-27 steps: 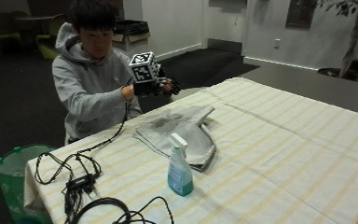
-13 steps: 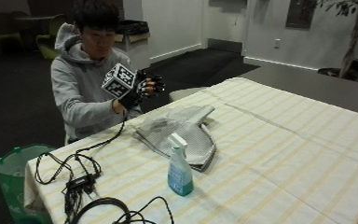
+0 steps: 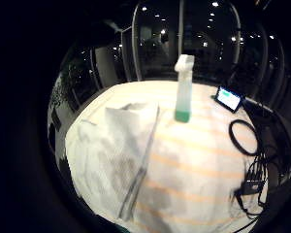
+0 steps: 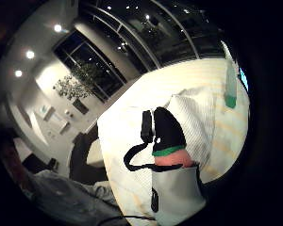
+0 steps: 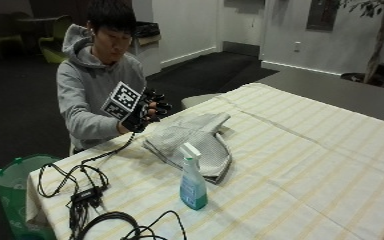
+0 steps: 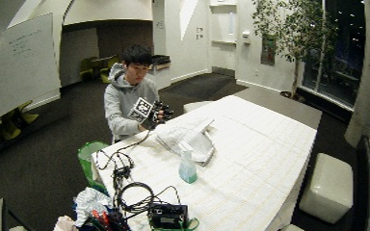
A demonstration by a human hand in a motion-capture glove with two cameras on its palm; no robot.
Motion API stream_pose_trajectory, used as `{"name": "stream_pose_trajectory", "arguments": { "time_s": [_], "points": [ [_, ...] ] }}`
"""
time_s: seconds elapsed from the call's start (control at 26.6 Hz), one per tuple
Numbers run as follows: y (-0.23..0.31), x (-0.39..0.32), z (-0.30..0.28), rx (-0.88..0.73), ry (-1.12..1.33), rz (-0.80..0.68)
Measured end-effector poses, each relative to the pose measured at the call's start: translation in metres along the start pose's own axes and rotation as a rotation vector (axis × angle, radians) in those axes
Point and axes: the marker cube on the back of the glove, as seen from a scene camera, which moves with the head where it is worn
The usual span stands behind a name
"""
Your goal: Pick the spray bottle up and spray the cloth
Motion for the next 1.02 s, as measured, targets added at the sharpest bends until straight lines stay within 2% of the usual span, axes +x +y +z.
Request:
{"name": "stream_pose_trajectory", "arguments": {
  "time_s": [0.45,1.02],
  "points": [
    [-0.036,0.070,0.019,-0.001,-0.005,0.173],
    [-0.090,0.152,0.090,0.046,-0.240,0.595]
  ]
}}
